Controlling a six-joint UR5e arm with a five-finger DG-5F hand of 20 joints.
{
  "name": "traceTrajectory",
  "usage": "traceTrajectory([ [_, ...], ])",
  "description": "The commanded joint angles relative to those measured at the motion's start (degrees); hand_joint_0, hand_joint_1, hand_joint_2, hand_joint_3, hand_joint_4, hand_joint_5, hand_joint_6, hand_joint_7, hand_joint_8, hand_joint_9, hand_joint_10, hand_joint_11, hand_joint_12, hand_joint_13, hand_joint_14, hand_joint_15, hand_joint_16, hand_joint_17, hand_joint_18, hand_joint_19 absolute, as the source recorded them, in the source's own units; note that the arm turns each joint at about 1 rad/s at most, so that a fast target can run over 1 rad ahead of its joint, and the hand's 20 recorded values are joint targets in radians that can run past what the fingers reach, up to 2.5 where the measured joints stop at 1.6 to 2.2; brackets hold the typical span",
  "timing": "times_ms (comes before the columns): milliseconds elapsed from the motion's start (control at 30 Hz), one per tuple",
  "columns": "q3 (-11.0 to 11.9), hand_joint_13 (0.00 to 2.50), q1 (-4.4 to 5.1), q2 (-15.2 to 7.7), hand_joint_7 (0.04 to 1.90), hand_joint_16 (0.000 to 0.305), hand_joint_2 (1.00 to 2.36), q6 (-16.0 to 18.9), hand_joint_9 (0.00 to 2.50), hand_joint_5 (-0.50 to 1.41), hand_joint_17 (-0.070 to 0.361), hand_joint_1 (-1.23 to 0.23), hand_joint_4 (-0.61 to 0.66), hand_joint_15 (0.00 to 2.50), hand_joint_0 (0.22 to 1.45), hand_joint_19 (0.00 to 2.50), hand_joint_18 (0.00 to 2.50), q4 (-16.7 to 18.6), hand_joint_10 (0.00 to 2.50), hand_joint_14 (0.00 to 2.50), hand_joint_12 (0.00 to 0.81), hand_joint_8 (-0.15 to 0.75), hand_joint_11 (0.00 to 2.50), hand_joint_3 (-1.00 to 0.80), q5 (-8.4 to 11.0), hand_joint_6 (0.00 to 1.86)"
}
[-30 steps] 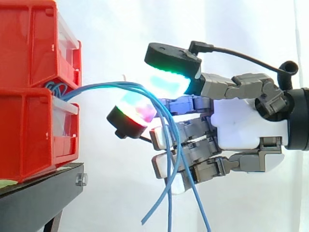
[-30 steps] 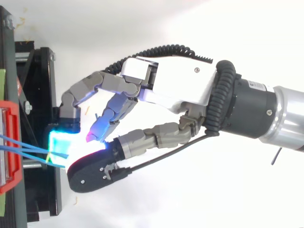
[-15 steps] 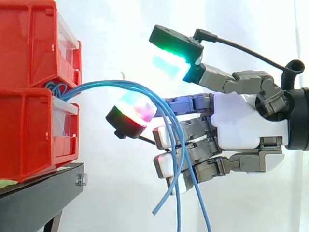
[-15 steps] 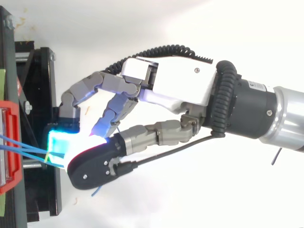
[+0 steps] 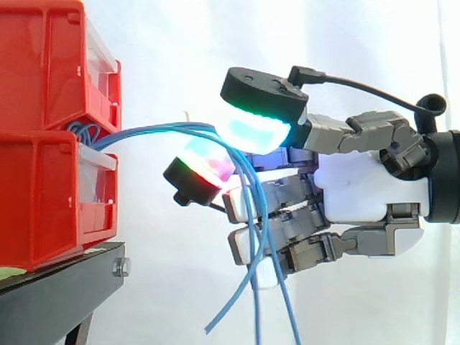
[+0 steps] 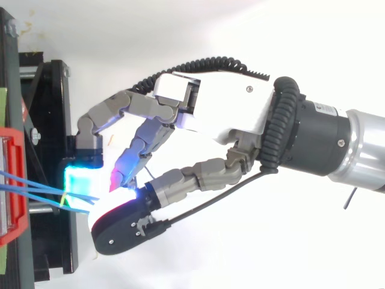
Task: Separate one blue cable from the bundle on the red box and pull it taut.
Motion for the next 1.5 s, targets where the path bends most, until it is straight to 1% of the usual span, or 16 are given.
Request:
traceTrajectory([
  [0,0.0,1.04,0.0,0.0,0.93,0.051,1.01,0.0,1.08,-0.11,0.114,-0.87,-0.15,0.54,0.75,0.72,0.76,0.0,0.02,0.02,0.3,0.185,0.53,-0.41,-0.09,0.94],
  [33,0.0,1.04,0.0,0.0,0.93,0.05,1.0,0.0,1.07,-0.12,0.113,-0.87,-0.19,0.54,0.76,0.71,0.76,0.0,0.02,0.02,0.302,0.179,0.53,-0.49,-0.09,0.95],
  [67,0.0,1.04,0.0,0.0,0.95,0.05,1.0,0.0,1.07,-0.12,0.113,-0.87,-0.2,0.54,0.77,0.71,0.76,0.0,0.02,0.02,0.3,0.178,0.53,-0.5,-0.09,0.95],
  [100,0.0,1.04,0.0,0.0,1.02,0.05,1.0,0.0,1.07,-0.12,0.112,-0.9,-0.2,0.54,0.77,0.71,0.76,0.1,0.02,0.02,0.296,0.175,0.53,-0.5,-0.09,0.95],
  [167,0.0,1.04,0.0,0.0,1.0,0.05,1.0,0.1,1.07,-0.12,0.112,-0.92,-0.21,0.53,0.76,0.7,0.76,0.1,0.02,0.02,0.294,0.173,0.54,-0.5,-0.09,0.96],
  [233,0.0,1.04,0.0,0.0,0.92,0.049,1.0,0.1,1.09,-0.11,0.11,-0.96,-0.16,0.55,0.7,0.72,0.77,0.1,0.02,0.02,0.294,0.17,0.53,-0.5,-0.09,0.95],
  [367,0.0,1.05,-0.09,0.0,0.9,0.049,1.0,0.2,1.11,-0.1,0.11,-0.96,-0.07,0.55,0.63,0.72,0.77,-0.8,0.02,0.02,0.293,0.17,0.54,-0.5,-0.35,0.94],
  [400,0.0,1.05,0.0,0.0,0.87,0.049,1.0,0.3,1.14,-0.09,0.111,-0.95,-0.03,0.55,0.58,0.73,0.77,-1.0,0.02,0.02,0.297,0.186,0.55,-0.5,-0.53,0.93],
  [500,0.0,1.08,0.0,0.1,0.87,0.053,1.0,0.3,1.16,-0.08,0.119,-0.9,0.0,0.55,0.51,0.74,0.81,-1.1,0.02,0.02,0.313,0.19,0.52,-0.5,-0.7,0.91],
  [633,0.0,1.1,-0.09,0.1,0.88,0.055,1.0,0.4,1.2,-0.08,0.125,-0.86,0.0,0.55,0.48,0.74,0.83,-1.6,0.02,0.02,0.323,0.203,0.52,-0.5,-1.05,0.91],
  [767,0.0,1.11,-0.09,0.0,0.91,0.055,1.0,0.5,1.21,-0.08,0.123,-0.78,0.0,0.56,0.5,0.74,0.83,-1.9,0.02,0.02,0.318,0.2,0.53,-0.5,-1.32,0.9],
  [933,0.0,1.1,-0.09,0.0,0.95,0.051,1.0,0.5,1.22,-0.08,0.115,-0.61,-0.03,0.58,0.58,0.79,0.79,-2.0,0.02,0.03,0.307,0.184,0.53,-0.5,-1.41,0.9],
  [1000,0.0,1.1,-0.09,0.0,0.96,0.051,1.0,0.5,1.21,-0.08,0.114,-0.62,-0.04,0.58,0.59,0.8,0.79,-2.0,0.02,0.02,0.309,0.192,0.53,-0.5,-1.41,0.9],
  [1200,0.1,1.09,-0.09,0.0,0.95,0.052,1.02,0.5,1.17,-0.09,0.117,-0.75,0.0,0.58,0.61,0.79,0.78,-2.0,0.02,0.03,0.318,0.206,0.55,-0.3,-1.32,0.91],
  [1333,0.3,1.08,-0.09,0.1,0.91,0.052,1.02,0.5,1.14,-0.1,0.118,-0.8,0.01,0.58,0.63,0.78,0.78,-2.4,0.02,0.02,0.311,0.207,0.56,-0.27,-1.32,0.92],
  [1467,0.7,1.08,-0.09,0.0,0.91,0.052,1.02,0.5,1.13,-0.11,0.117,-0.82,-0.02,0.58,0.65,0.78,0.78,-3.3,0.02,0.02,0.311,0.207,0.56,-0.24,-1.32,0.92],
])
